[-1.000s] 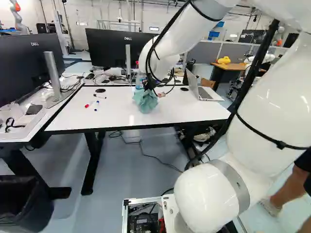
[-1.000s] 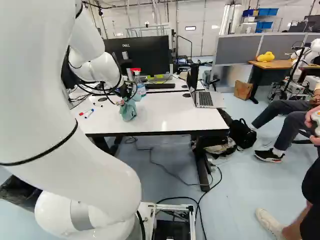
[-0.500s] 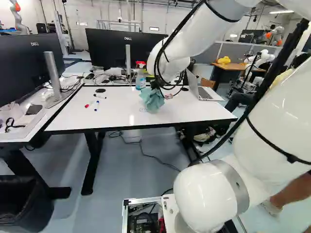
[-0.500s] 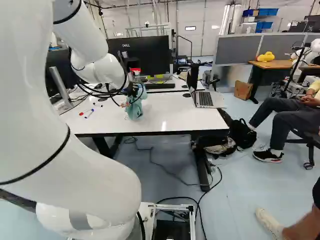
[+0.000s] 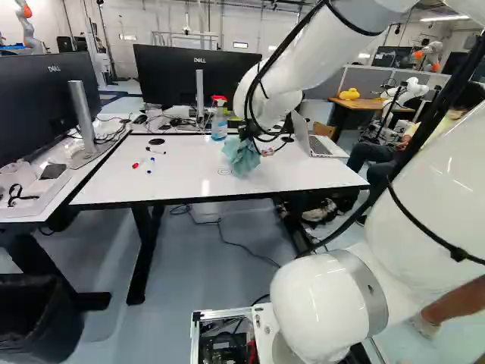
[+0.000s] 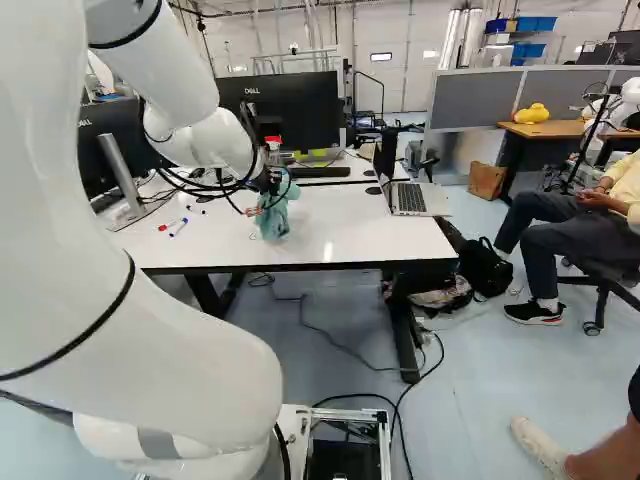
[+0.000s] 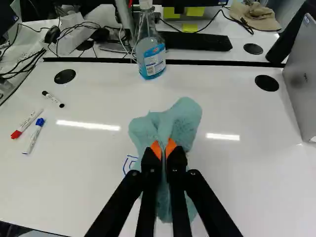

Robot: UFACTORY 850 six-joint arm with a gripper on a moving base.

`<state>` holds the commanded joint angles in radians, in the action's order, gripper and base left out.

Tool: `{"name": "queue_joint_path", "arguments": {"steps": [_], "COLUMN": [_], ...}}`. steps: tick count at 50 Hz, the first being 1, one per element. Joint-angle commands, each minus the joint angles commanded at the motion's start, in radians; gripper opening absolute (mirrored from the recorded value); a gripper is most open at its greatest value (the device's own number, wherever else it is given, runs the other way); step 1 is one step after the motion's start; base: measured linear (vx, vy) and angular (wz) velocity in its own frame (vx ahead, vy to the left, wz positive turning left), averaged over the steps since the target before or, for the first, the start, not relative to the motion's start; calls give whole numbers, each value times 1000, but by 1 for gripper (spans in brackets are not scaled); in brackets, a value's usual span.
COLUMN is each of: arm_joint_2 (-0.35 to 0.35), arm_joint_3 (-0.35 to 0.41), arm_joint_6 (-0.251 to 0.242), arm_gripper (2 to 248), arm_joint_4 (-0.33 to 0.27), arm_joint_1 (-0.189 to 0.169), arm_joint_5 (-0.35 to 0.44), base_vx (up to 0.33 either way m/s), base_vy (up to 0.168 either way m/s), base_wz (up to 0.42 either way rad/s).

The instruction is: Clean the table with the green towel

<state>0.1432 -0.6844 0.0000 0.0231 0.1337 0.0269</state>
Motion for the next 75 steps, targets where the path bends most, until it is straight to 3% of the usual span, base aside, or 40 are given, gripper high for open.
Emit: {"name": "queue_joint_path", "arguments": {"steps": [19, 37, 55, 75], "arm_joint_2": [-31, 4, 34, -18], "arm_joint_3": [-14, 61, 133, 135], "arm_joint_6": [0, 0, 0, 0], "arm_gripper": [30, 30, 30, 30], "arm_joint_4": [0, 0, 0, 0], "arm_joint_1": [34, 64, 75, 76], "arm_joint_5": [45, 117, 129, 129], "base_vx": [0, 0, 0, 0], "base_vy": [0, 0, 0, 0], "base_wz": [0, 0, 0, 0]}}
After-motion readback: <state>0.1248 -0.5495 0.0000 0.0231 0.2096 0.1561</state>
